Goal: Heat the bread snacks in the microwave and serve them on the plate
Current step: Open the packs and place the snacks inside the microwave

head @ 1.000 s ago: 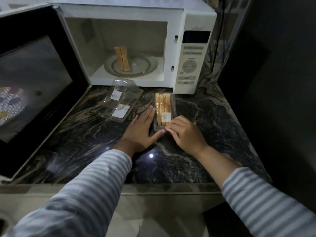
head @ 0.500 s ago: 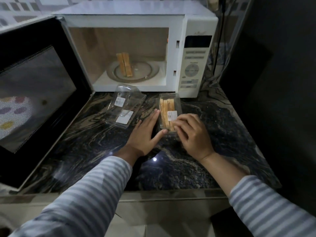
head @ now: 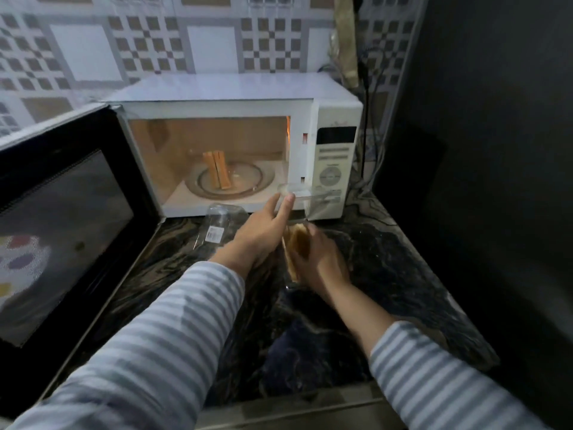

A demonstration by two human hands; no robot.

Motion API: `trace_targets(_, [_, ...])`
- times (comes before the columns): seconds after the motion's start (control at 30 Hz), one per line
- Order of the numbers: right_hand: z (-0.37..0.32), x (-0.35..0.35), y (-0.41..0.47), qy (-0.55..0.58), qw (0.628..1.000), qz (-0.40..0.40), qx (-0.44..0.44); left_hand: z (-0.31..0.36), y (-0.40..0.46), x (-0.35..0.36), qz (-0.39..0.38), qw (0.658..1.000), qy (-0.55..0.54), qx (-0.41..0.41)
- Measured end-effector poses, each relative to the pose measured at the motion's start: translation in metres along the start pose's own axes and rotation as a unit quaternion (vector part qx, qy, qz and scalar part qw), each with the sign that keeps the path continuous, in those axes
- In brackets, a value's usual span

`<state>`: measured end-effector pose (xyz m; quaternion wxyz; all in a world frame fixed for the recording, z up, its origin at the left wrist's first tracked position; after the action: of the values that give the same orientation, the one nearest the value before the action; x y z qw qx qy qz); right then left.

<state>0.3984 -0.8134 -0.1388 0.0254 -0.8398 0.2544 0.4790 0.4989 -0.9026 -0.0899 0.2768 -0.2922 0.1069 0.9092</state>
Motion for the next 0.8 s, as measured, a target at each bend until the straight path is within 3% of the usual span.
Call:
trace_targets(0.1, [-0.011,0.008,0.01,-0.018,0.998,-0.045,0.031,0.003,0.004,-0.005,-0.017,1.0,-0.006,-0.003])
trace_targets(0.3, [-0.019,0.013,0.013,-0.082,0.995,-0.022,0.059,-0.002,0.003,-0.006,-0.024,0.999,-0.029,0.021])
trace_targets(0.67, [-0.018,-0.022,0.006,0.096,0.975,0.039,0.197,-0.005,0.0,-0.002,-0.039,0.997,-0.051,0.028])
trace_targets(0.8, [-0.005,-0.04,-0.022,0.075,0.976,0.055,0.198,-0.013,-0.012,0.005,-0.051,0.995,-0.069,0.058])
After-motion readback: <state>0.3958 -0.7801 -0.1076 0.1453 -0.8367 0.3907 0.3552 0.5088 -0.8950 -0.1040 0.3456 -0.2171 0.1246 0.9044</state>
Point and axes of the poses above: each hand's wrist, its own y-axis towards the middle knuckle, its own x-axis out of the palm, z = x × y, the point moved 3 cm from there along y, towards the middle knuckle, and after that the axes turned 5 degrees about -y, right-handed, at the moved point
